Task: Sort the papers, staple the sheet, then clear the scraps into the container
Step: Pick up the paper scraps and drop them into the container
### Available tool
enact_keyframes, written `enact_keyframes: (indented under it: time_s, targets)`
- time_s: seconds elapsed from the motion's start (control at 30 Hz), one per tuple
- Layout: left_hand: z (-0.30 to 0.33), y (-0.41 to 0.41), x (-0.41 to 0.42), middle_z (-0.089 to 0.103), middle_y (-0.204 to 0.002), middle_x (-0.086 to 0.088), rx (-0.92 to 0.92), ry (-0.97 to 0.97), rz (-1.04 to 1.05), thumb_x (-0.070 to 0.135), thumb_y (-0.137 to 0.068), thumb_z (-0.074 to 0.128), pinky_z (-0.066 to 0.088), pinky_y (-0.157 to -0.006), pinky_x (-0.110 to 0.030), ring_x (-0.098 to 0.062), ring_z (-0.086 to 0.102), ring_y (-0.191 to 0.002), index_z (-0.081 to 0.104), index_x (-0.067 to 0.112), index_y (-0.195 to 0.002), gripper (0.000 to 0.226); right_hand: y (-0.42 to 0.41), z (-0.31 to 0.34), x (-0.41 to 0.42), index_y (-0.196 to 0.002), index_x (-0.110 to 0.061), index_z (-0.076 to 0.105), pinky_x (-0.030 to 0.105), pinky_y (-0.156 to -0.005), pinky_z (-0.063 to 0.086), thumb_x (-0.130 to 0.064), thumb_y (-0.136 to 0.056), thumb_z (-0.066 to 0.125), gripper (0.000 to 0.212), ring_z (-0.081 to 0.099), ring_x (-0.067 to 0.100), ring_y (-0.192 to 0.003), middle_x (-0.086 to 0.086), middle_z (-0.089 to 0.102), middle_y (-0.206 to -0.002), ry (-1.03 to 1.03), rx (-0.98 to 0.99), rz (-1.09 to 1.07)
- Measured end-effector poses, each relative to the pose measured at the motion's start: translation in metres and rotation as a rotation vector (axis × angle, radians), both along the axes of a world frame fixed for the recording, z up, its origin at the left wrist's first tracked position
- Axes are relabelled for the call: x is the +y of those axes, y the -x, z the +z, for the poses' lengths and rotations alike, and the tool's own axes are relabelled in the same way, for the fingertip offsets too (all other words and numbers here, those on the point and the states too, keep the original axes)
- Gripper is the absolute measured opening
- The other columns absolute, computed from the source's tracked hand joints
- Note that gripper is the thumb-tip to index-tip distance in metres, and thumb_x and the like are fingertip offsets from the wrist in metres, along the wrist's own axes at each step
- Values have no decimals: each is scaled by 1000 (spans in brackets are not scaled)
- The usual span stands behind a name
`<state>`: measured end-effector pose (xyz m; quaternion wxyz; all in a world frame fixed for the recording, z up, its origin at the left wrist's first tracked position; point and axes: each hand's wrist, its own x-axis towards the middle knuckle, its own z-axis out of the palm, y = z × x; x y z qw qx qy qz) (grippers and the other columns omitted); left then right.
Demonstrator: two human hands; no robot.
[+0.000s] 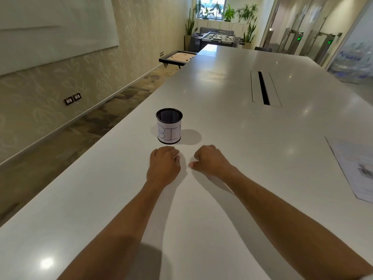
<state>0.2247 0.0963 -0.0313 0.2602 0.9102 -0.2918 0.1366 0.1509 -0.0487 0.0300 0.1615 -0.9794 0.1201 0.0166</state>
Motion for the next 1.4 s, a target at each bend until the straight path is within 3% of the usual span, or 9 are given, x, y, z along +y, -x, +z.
enact_keyframes:
  time_s: [0.13, 0.27, 0.4, 0.5, 0.7, 0.83, 1.07, 1.23, 1.4]
  targets:
    - [-2, -2, 0, 64, -75, 2, -8, 7, 3, 16, -84, 55, 44, -78, -35, -22, 58, -77, 64, 13, -76, 12, 5, 0, 11, -48, -15, 29, 29, -51, 24, -25, -81, 71, 54, 31, 15, -53, -1, 32, -53, 9, -32, 71]
    - [-4, -3, -1, 67, -80, 1, -14, 16, 4, 17, -84, 55, 45, -79, -35, -22, 60, -80, 67, 12, -82, 13, -1, -8, 18, -47, -17, 29, 28, -59, 29, -16, -84, 70, 55, 38, 24, -64, 0, 31, -53, -2, -99, 45]
    - [-4, -3, -2, 69, -85, -1, -13, 25, 2, 15, -85, 56, 47, -84, -36, -22, 62, -84, 69, 11, -85, 14, -7, -14, 21, -58, -7, 53, 34, -63, 47, -5, -84, 62, 28, 60, 31, -71, 13, 61, -72, 2, -136, 15]
    - [-4, -3, -2, 70, -86, -2, -13, 35, 0, 14, -84, 56, 47, -84, -37, -22, 62, -84, 70, 10, -85, 14, -7, -16, 21, -78, 0, 68, 39, -68, 54, 0, -84, 55, 15, 64, 34, -75, 18, 67, -83, 31, -172, 38]
    - [-4, -3, -1, 67, -79, 0, -14, 28, -6, 16, -86, 54, 48, -80, -36, -20, 60, -76, 67, 11, -80, 15, -4, -15, 21, -89, -3, 65, 38, -70, 50, 3, -82, 53, 15, 63, 35, -85, 17, 66, -95, 112, -141, 72]
    - [-2, -3, 0, 62, -70, 1, -10, 10, -6, 17, -85, 53, 45, -73, -34, -19, 55, -69, 62, 12, -72, 17, 2, -5, 28, -102, -2, 58, 34, -67, 36, 1, -82, 55, 20, 58, 34, -94, 16, 61, -103, 186, -93, 117]
    - [-4, -5, -2, 66, -77, 1, -13, 15, -1, 18, -86, 54, 45, -79, -33, -20, 59, -77, 66, 12, -78, 15, 7, -6, 27, -96, -5, 54, 33, -67, 33, 3, -81, 53, 17, 54, 33, -90, 18, 60, -101, 158, -126, 135]
    - [-4, -5, -1, 65, -75, 1, -1, 1, 13, 19, -86, 56, 47, -79, -34, -20, 57, -75, 65, 12, -76, 15, -5, -13, 12, -81, -10, 52, 36, -65, 43, 9, -77, 44, 21, 56, 27, -80, 11, 63, -91, -109, -152, -36]
    - [2, 0, 0, 50, -62, 3, -9, -11, 8, 15, -83, 55, 32, -67, -30, -20, 44, -64, 49, 12, -62, 22, -21, 8, -2, -76, -15, 62, 25, -59, 43, -8, -87, 51, 17, 54, 15, -67, -1, 60, -76, -530, -251, -195]
